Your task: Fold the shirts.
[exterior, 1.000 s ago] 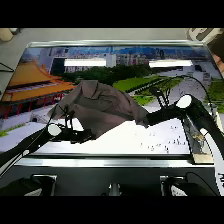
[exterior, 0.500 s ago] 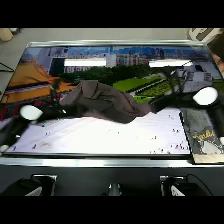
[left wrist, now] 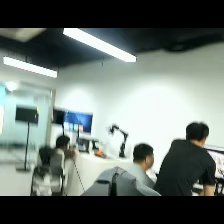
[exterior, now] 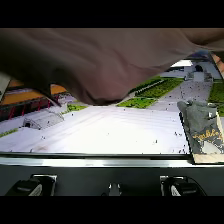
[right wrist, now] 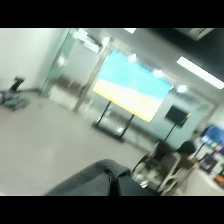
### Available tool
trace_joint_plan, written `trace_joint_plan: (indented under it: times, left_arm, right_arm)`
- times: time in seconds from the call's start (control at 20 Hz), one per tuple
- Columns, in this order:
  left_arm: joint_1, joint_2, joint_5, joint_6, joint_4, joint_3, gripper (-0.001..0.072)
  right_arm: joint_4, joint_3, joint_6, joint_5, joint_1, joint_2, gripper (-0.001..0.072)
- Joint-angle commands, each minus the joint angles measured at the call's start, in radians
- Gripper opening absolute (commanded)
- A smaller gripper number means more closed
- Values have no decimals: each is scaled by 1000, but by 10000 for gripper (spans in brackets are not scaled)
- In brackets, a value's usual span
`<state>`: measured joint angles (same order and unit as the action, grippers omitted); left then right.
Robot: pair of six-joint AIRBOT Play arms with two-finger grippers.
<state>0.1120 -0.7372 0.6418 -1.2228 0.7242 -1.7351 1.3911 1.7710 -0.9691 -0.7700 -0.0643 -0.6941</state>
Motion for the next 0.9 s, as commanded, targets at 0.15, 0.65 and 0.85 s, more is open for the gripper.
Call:
trace_joint_plan:
  times: [0.15, 0.65, 0.85]
  left_arm:
    - [-11, 8, 102, -139, 290, -77, 22]
    - [-12, -217, 308, -281, 624, 353, 22]
    - [-34, -391, 163, -282, 642, 468, 22]
  right_arm:
    - [144, 52, -37, -90, 0, 16, 17]
    - [153, 52, -103, 39, 0, -540, 17]
    - [-8, 52, -193, 165, 0, -809, 18]
